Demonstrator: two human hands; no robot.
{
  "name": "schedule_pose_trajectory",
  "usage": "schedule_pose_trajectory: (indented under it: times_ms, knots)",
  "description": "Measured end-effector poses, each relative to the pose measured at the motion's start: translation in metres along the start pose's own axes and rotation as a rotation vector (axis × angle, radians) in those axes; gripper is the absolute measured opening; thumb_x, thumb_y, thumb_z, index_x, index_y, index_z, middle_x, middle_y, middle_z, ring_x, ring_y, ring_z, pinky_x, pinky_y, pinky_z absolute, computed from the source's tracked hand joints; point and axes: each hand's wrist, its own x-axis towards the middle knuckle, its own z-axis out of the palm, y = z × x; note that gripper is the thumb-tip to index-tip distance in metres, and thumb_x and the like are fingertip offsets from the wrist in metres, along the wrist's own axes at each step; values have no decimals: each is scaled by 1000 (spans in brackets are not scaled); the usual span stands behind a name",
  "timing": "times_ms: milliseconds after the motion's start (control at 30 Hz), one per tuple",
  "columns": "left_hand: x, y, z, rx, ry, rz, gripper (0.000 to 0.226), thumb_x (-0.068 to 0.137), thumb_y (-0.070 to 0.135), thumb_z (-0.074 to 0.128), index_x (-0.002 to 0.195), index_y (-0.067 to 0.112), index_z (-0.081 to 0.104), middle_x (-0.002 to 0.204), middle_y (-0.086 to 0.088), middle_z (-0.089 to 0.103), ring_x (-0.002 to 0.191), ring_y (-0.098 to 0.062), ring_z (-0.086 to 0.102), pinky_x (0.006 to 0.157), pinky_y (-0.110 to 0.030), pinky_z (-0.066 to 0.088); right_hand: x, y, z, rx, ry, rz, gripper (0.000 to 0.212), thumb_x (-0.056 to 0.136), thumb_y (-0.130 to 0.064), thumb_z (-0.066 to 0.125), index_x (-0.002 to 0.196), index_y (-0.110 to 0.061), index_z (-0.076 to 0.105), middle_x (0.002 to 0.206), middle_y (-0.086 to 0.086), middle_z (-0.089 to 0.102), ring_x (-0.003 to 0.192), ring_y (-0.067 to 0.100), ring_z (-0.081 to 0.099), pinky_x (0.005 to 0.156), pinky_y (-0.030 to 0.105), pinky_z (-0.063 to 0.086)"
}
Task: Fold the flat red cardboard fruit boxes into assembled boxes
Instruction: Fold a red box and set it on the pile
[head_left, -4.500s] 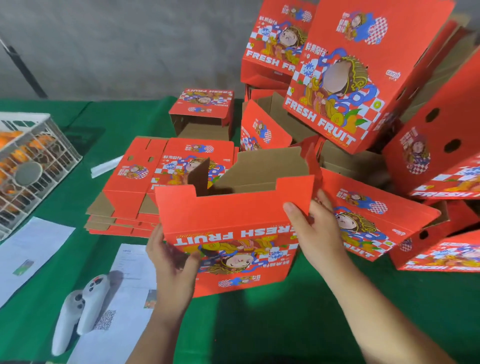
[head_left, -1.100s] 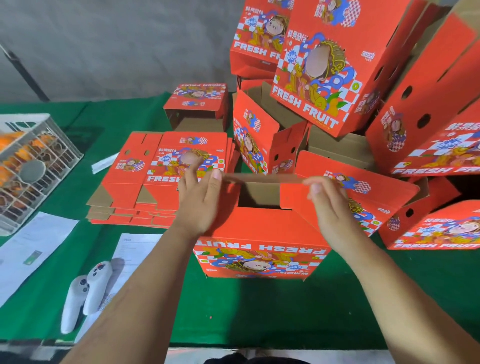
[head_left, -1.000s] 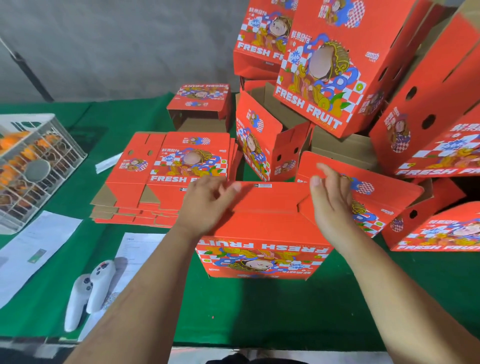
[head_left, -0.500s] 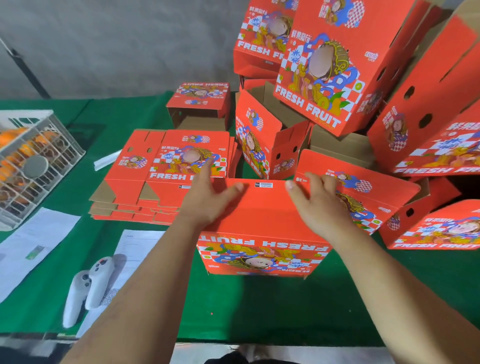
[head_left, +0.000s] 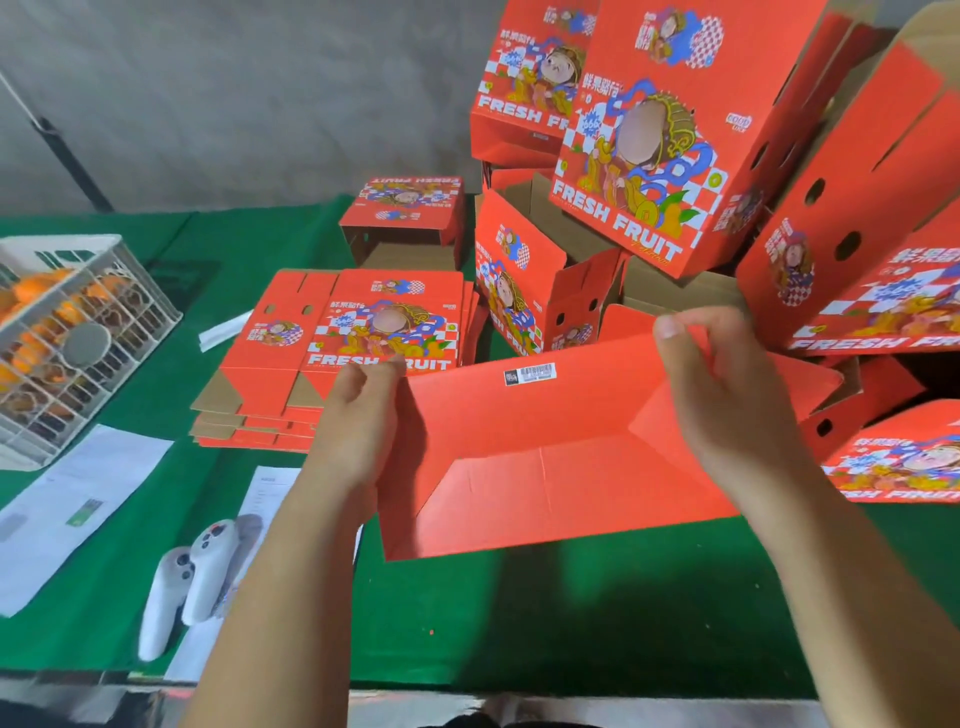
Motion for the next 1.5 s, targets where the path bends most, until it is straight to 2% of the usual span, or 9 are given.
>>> schedule_pose_trajectory:
  times_ms: [100,267,400,567,667,767,1067,1267,1500]
  knots:
    - [-7,0,8,-90,66,137,5,89,36,60,87,32,62,58,22,56,54,1,51,60,-31,37,7,-13,3,49,50,-36,35,98,-49,51,100,-16,62,84,-14,63,80,-7,56,67,11,36]
    - [-4,0,-4,-301,9,221,32,77,21,60,99,44,67,103,8,74,97,-13,64,83,-33,45,-4,-6,20,207,72,-5,40,90,-43,59,126,-29,50,122,-14,58,108,-5,55,90,5,37]
    - [2,-9,-13,-356,-59,442,56,74,-2,49,122,25,59,132,2,70,125,-11,64,89,-20,51,-8,11,32,398,-208,337,69,70,-57,65,138,-46,55,135,-15,65,125,11,62,110,46,49]
    - [14,-25,-26,-426,-116,343,77,73,5,47,145,30,54,134,19,67,102,-5,73,58,-22,58,-17,20,29,360,-263,258,62,82,-63,66,141,-51,54,132,-19,67,125,9,62,109,47,50]
    - [23,-26,-35,-487,-209,115,94,60,20,63,152,31,50,145,9,63,121,-17,68,66,-32,61,-18,19,25,351,-263,156,47,98,-45,67,142,-51,52,131,-22,67,123,4,63,106,45,51]
    - [27,-25,-37,-447,-333,-45,78,69,24,75,144,19,58,117,-9,76,91,-28,77,68,-42,62,-15,10,23,369,-275,-2,55,97,-41,67,147,-52,47,134,-25,65,123,-2,62,99,34,51]
    - [34,-3,12,-237,-429,199,48,97,32,70,142,33,52,136,-8,69,113,-35,72,81,-48,63,29,27,14,316,-217,-108,71,101,-21,66,158,-46,32,148,-26,53,136,1,52,113,46,47]
    - [45,10,67,-179,-450,507,72,104,11,64,161,32,27,151,-4,57,135,-29,59,103,-48,56,61,64,-6,296,39,-131,71,96,-26,70,157,-44,37,148,-19,56,136,5,54,112,25,44]
    - [33,2,153,-185,-509,539,84,89,0,65,145,44,21,149,11,49,131,-25,54,99,-59,55,66,117,-26,278,362,-15,66,78,-45,77,131,-37,38,117,-23,60,103,4,63,95,45,53]
